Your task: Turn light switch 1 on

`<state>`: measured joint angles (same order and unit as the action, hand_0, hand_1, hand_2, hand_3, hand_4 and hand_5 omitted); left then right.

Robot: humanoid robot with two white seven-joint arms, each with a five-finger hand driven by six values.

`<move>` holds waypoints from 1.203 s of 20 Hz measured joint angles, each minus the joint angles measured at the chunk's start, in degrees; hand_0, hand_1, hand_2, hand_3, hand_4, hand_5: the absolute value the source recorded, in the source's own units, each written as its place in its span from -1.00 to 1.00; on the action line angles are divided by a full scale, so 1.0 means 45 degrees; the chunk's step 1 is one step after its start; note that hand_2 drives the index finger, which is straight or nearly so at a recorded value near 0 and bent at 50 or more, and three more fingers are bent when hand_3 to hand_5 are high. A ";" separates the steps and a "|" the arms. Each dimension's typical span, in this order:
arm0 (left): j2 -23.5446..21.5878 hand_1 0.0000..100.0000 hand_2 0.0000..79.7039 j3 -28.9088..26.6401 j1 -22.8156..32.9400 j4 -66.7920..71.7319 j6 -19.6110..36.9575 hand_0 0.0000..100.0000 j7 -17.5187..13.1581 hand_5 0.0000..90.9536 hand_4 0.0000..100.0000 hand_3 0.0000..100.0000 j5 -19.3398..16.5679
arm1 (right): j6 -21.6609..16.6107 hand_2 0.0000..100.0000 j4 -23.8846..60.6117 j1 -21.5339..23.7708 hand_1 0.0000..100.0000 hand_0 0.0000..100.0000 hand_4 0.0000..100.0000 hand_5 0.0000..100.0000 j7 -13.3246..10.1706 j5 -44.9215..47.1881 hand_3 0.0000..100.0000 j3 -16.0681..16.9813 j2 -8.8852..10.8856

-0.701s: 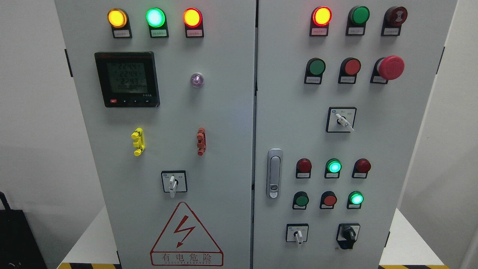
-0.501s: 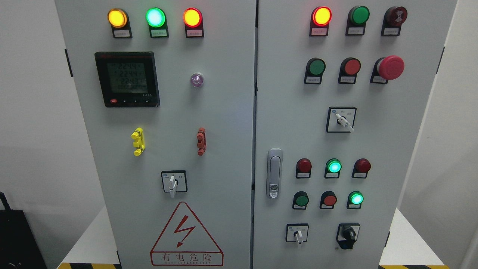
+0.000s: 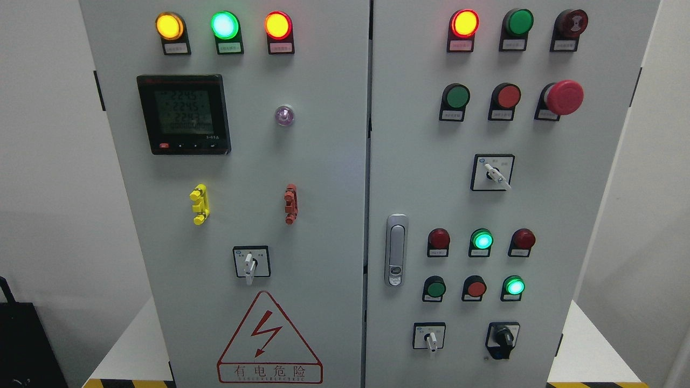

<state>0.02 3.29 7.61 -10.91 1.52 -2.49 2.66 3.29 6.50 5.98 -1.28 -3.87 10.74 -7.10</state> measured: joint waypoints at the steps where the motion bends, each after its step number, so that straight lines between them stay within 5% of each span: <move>1: 0.0000 -1.00 -1.00 0.0008 0.0183 -0.0315 0.0002 -0.67 0.0073 -1.00 -1.00 -1.00 -0.0002 | 0.0000 -1.00 0.0000 0.0000 -1.00 -1.00 -1.00 -1.00 0.0000 0.0000 -1.00 0.0000 0.0000; 6: -0.0001 -1.00 -1.00 -0.0237 0.1317 -0.2715 0.0118 -0.65 0.0242 -1.00 -0.79 -0.93 -0.0552 | 0.0000 -1.00 0.0000 0.0000 -1.00 -1.00 -1.00 -1.00 -0.0001 0.0000 -1.00 0.0002 -0.0002; 10: -0.0002 -1.00 -0.90 -0.0724 0.2018 -0.5259 0.1035 -0.60 0.0261 -1.00 -0.31 -0.57 -0.1534 | -0.0001 -1.00 0.0000 0.0000 -1.00 -1.00 -1.00 -1.00 0.0000 0.0000 -1.00 0.0003 -0.0002; 15: -0.0003 -1.00 -0.55 -0.1333 0.2542 -0.8333 0.3006 -0.53 0.0154 -0.41 0.08 -0.13 -0.2119 | -0.0001 -1.00 0.0000 0.0000 -1.00 -1.00 -1.00 -1.00 0.0000 0.0000 -1.00 0.0002 -0.0002; 24: -0.0003 -0.92 -0.24 -0.1895 0.2815 -1.3527 0.3604 -0.53 -0.0086 -0.01 0.37 0.13 -0.2455 | -0.0001 -1.00 0.0000 0.0000 -1.00 -1.00 -1.00 -1.00 -0.0004 0.0000 -1.00 0.0002 -0.0002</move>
<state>0.00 -5.24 20.27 -71.78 17.73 -2.88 -8.39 3.28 6.50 5.98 -1.30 -3.87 10.75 -7.10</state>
